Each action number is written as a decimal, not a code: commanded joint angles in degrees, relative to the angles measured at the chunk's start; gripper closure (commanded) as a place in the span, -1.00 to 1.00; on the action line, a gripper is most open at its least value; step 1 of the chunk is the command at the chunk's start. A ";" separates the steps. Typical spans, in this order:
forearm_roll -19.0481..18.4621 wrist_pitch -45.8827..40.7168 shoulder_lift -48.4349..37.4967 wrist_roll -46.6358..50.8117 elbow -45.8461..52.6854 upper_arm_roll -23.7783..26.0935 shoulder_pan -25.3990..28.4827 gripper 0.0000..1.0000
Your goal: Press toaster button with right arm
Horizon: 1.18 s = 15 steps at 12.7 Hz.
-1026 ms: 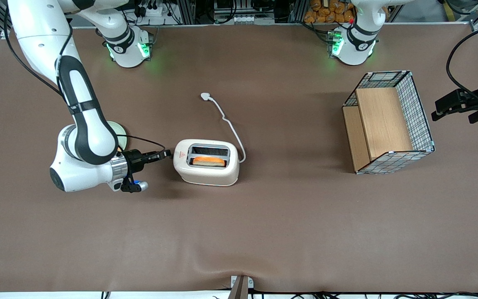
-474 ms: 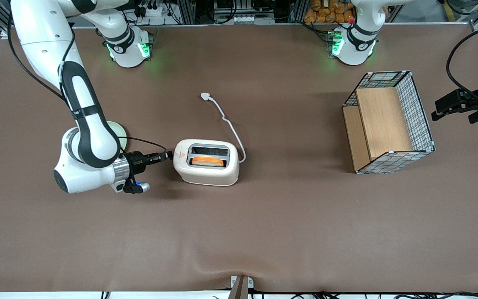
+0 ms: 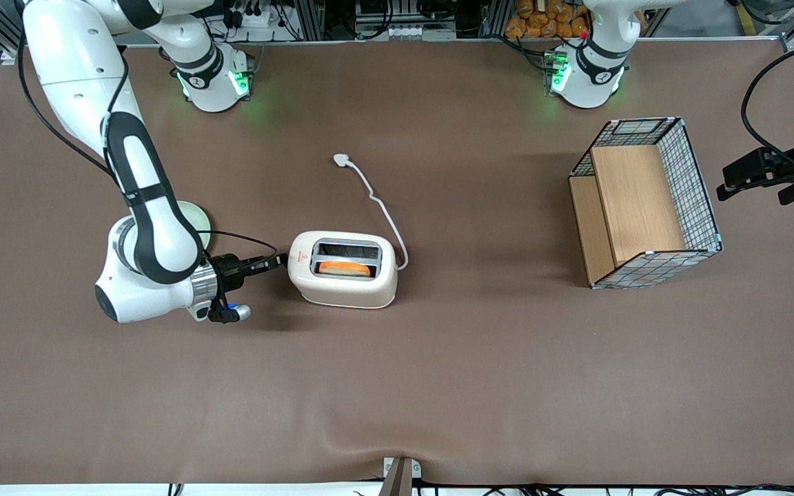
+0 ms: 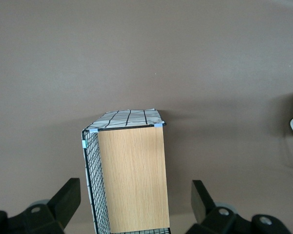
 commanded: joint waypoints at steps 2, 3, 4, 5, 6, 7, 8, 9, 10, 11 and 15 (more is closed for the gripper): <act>2.63 3.74 2.61 -1.98 0.43 0.17 -0.06 1.00; 3.07 3.83 2.79 -1.98 0.43 0.17 -0.06 1.00; 3.25 4.01 3.14 -1.98 0.43 0.17 -0.06 1.00; 3.34 4.53 3.57 -2.33 0.52 0.17 0.02 1.00; 3.34 5.67 3.84 -3.11 0.43 0.17 0.11 1.00; 3.34 6.37 4.45 -3.38 0.43 0.17 0.20 1.00; 3.34 6.55 4.54 -3.39 0.52 0.17 0.20 1.00; 3.34 6.82 4.55 -3.39 0.43 0.17 0.29 1.00; 3.34 6.82 4.63 -3.39 0.43 0.17 0.38 1.00; 3.34 6.91 4.89 -3.39 0.43 0.17 0.46 1.00; 3.25 6.47 4.81 -3.56 0.69 0.17 0.38 1.00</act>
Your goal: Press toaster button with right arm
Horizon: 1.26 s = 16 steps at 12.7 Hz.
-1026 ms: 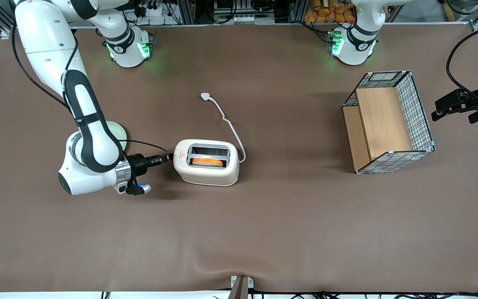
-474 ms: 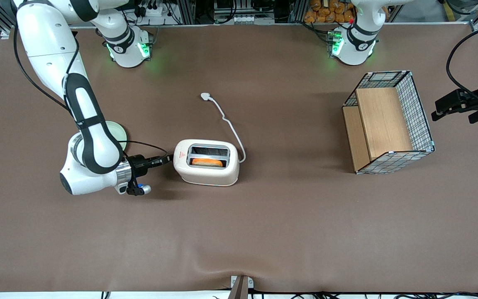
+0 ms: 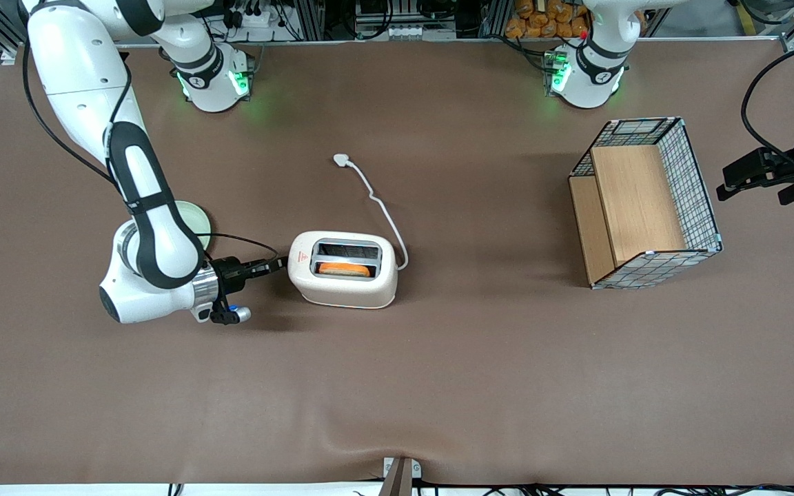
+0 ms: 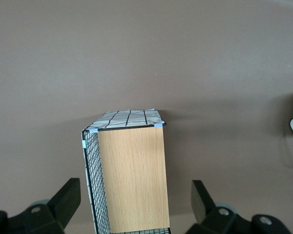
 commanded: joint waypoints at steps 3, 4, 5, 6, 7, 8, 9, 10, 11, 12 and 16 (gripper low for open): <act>1.02 4.96 2.67 -1.42 2.48 0.12 0.02 1.00; 0.94 4.69 2.14 -1.33 2.66 0.04 0.02 1.00; 0.85 4.08 1.53 -1.33 2.75 -0.14 0.02 1.00; 0.85 3.47 1.00 -1.24 3.10 -0.32 -0.15 1.00; 0.76 2.33 0.30 -0.89 3.36 -0.75 -0.59 1.00; 0.67 0.93 -0.40 -0.11 4.06 -1.28 -0.59 1.00; 0.06 -0.05 -1.37 0.08 4.50 -2.24 -0.50 1.00; -1.34 -0.23 -2.16 0.08 4.77 -2.69 -0.59 1.00; -2.48 -0.32 -3.13 -0.10 4.77 -2.78 -0.76 0.86; -3.45 -0.75 -4.18 -0.10 4.77 -2.78 -1.81 -0.15; -16.42 -1.90 -10.85 -0.10 4.95 -2.78 -4.72 -1.00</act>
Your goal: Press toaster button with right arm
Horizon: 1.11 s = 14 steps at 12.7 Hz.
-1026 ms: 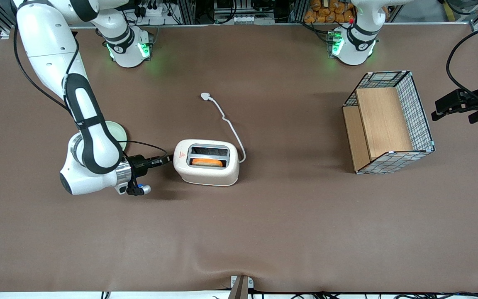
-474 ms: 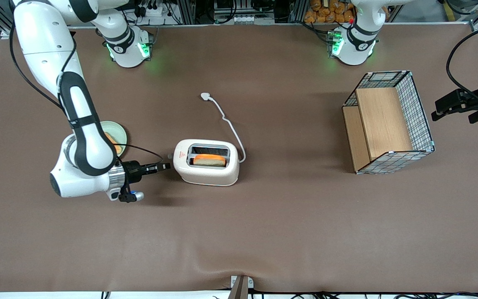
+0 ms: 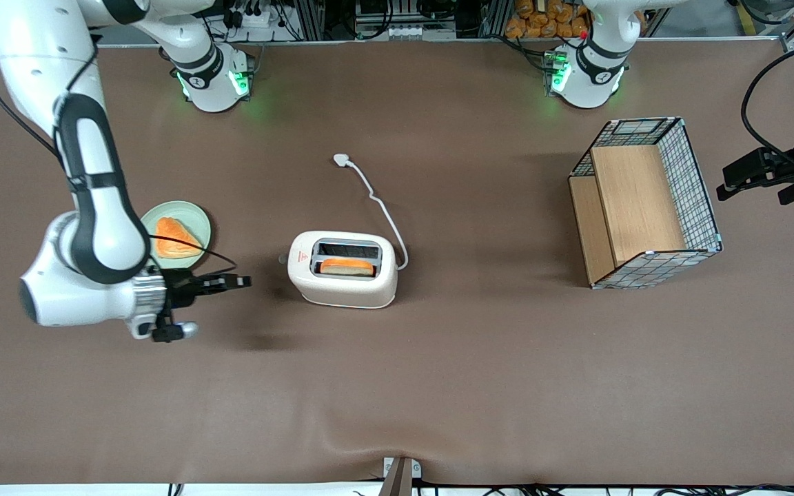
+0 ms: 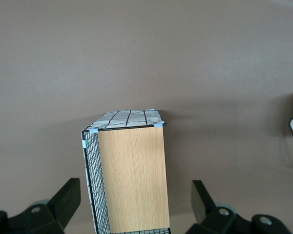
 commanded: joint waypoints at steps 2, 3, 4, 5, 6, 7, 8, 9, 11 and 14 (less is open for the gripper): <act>-11.35 -1.62 -7.89 0.12 -0.99 0.50 -1.43 -1.00; -14.07 -1.88 -9.56 0.12 -1.17 0.50 -1.52 -1.00; -16.54 -2.15 -11.14 0.12 -1.43 0.50 -1.61 -1.00; -19.43 -2.85 -13.16 0.12 -1.52 0.50 -1.70 -1.00; -22.59 -3.55 -15.27 0.12 -1.61 0.50 -1.70 -1.00; -25.15 -4.43 -17.55 0.21 -1.79 0.50 -1.78 -1.00; -26.83 -5.57 -19.57 0.21 -1.79 0.50 -1.87 -1.00; -28.06 -6.88 -21.25 0.21 -1.79 0.50 -2.66 -1.00; -30.35 -9.52 -24.59 0.21 -1.70 0.41 -4.41 -1.00; -32.99 -14.44 -30.39 4.85 -1.87 0.67 -5.39 -1.00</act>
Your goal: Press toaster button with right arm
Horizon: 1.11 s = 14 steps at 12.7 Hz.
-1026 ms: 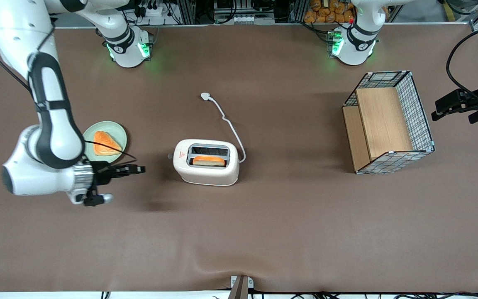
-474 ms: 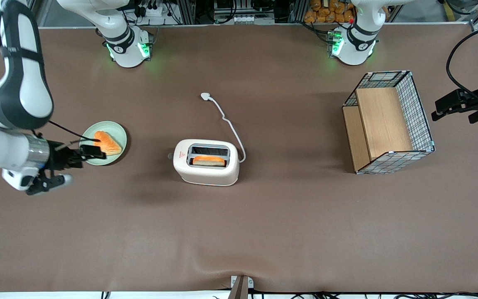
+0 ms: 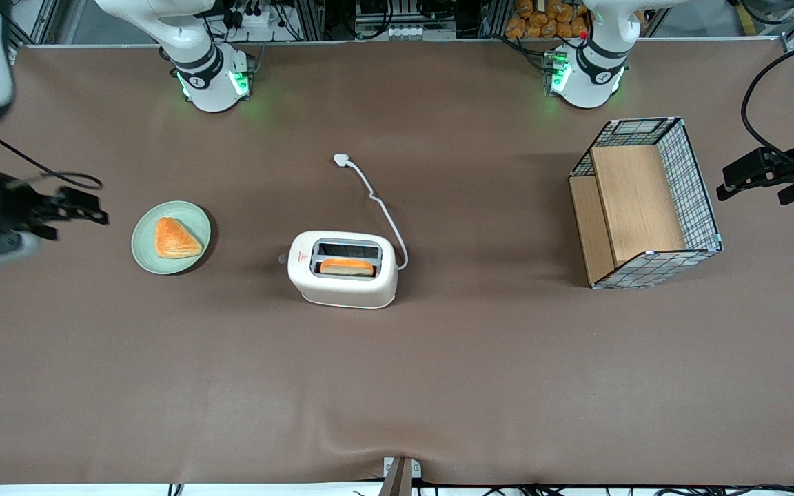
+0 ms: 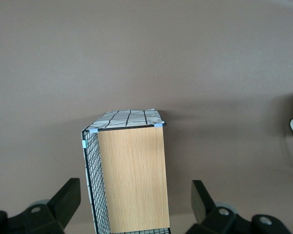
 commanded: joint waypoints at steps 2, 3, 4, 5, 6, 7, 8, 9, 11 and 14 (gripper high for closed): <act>-2.84 -2.16 -9.57 7.13 -4.70 2.78 -2.32 -1.00; -3.71 -3.73 -10.99 10.03 -4.98 3.66 -3.11 -1.00; -4.42 -6.18 -11.09 13.45 -4.02 3.67 -3.03 -1.00; -4.60 -7.16 -10.74 15.92 -2.18 3.59 -2.95 -1.00; -4.60 -7.17 -10.30 16.82 -1.03 3.32 -3.03 -1.00; -4.69 -7.17 -9.95 16.91 -0.41 3.23 -3.21 -1.00; -4.60 -7.26 -9.60 16.91 0.03 3.23 -3.47 -1.00; -4.60 -7.35 -9.59 16.83 0.38 3.23 -3.56 -1.00; -4.69 -7.44 -9.42 16.91 0.91 3.23 -3.56 -1.00; -4.69 -7.26 -9.33 16.91 1.87 3.23 -3.56 -1.00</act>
